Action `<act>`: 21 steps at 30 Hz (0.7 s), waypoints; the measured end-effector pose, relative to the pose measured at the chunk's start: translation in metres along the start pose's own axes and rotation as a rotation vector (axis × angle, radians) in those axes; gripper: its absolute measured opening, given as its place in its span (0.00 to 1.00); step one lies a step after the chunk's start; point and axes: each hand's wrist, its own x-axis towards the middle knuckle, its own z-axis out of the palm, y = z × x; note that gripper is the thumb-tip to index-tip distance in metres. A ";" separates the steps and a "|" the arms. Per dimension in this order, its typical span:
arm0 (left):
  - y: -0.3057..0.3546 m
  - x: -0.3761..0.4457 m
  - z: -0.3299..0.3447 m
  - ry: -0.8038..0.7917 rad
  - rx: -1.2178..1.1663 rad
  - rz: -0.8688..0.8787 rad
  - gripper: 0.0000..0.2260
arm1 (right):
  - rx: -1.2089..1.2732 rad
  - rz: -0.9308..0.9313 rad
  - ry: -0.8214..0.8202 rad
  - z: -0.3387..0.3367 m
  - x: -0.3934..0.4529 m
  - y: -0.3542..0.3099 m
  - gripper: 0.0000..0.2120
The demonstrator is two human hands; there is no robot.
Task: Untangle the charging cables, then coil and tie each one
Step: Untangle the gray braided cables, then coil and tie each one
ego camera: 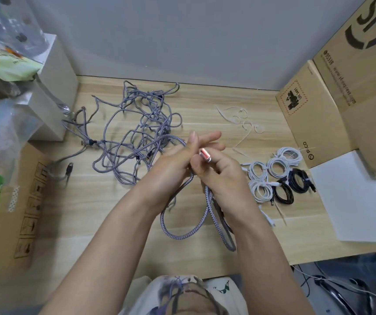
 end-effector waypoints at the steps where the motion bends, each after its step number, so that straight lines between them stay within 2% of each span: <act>1: -0.001 0.001 -0.001 -0.007 -0.005 -0.002 0.25 | -0.034 -0.001 -0.019 0.000 0.000 0.000 0.07; 3: -0.002 0.004 -0.004 -0.019 -0.028 -0.015 0.28 | -0.097 -0.005 -0.047 0.001 0.001 0.001 0.05; 5: -0.003 0.009 -0.007 0.015 -0.175 -0.040 0.25 | -0.050 -0.055 -0.052 0.001 0.001 0.000 0.10; 8: -0.004 0.021 -0.024 0.245 -0.491 -0.126 0.20 | 0.112 -0.133 -0.007 -0.002 -0.003 -0.006 0.17; 11: -0.013 0.031 -0.060 0.446 -0.798 -0.159 0.13 | 0.288 -0.201 0.089 -0.011 -0.010 -0.018 0.11; 13: -0.024 0.035 -0.090 0.570 -0.898 -0.130 0.15 | 0.375 -0.245 0.136 -0.021 -0.014 -0.026 0.10; 15: -0.033 0.039 -0.113 0.683 -0.904 -0.118 0.17 | 0.333 -0.268 0.183 -0.028 -0.016 -0.029 0.11; 17: -0.035 0.040 -0.115 0.669 -0.850 -0.083 0.16 | 0.279 -0.206 0.252 -0.026 -0.012 -0.026 0.15; 19: -0.027 0.038 -0.100 0.569 -0.758 -0.036 0.15 | 0.248 -0.099 0.316 -0.020 -0.006 -0.015 0.18; 21: -0.017 0.034 -0.078 0.454 -0.637 0.025 0.13 | 0.179 -0.043 0.300 -0.012 0.000 -0.005 0.17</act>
